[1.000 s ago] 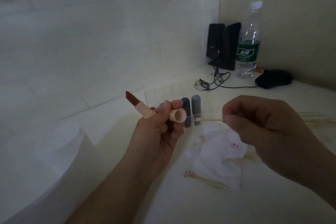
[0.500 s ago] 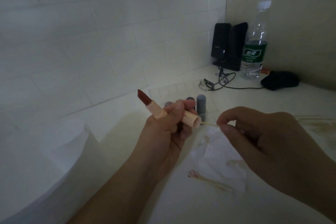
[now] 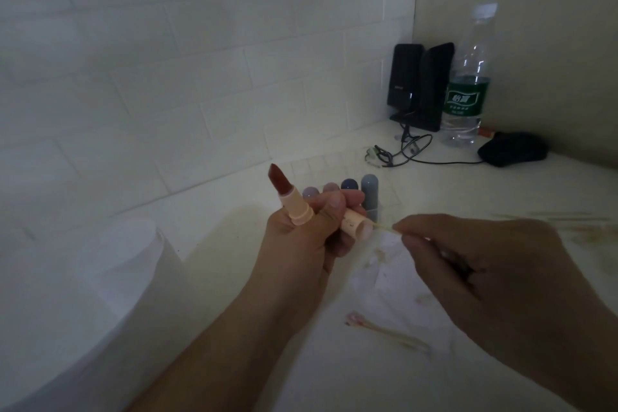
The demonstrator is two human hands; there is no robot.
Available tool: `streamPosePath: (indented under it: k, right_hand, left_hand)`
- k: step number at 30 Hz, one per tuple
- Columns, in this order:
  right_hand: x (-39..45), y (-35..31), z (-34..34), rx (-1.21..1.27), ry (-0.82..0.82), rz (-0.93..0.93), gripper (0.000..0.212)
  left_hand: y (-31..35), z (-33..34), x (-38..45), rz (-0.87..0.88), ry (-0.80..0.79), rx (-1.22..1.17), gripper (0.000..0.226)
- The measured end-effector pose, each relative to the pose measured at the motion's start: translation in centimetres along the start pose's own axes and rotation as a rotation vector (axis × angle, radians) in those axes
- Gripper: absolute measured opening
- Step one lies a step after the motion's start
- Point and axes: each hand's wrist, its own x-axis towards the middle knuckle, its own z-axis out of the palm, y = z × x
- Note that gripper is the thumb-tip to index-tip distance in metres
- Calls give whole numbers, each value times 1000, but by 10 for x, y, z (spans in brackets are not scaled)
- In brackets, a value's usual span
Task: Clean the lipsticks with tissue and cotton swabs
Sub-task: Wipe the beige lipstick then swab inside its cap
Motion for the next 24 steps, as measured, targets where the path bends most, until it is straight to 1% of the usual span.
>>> streamPosePath:
  k: [3,6,8,10,13,14,16,19,21,24]
  right_hand:
    - [-3,-3,6,-122,-44,22,30]
    - [-6,-8,8,-86,-94,-30,28]
    - [-4,-7,5,-18,-68,-36,27]
    - [-3,-3,5,16,-19,3,27]
    - [-3,-2,8,-70,-15,44,29]
    - [-4,-3,9,-87,-21,27,29]
    - [-5,-8,7,-47,-25,-18,25]
    - [-4,-8,0,123,64,-34,15]
    - [-2,-6,-8,213,109,0,16]
    - [0,-1,-10,392,198,50,16]
  left_hand:
    - [0,-1,1,-2,6,-3,20]
    - [-3,-3,2,-14,45,21,24]
    - [-2,-2,2,-3,64,35,23]
    - [-2,0,1,22,53,57,21]
    - [-2,1,1,9,45,68,22]
    - [-2,0,2,-10,40,41,24]
    - [0,-1,2,-89,33,-77,32]
    - [5,-2,4,-232,60,-330,30]
    - [6,-3,6,-260,45,-445,26]
    - [4,-6,8,-277,39,-495,23]
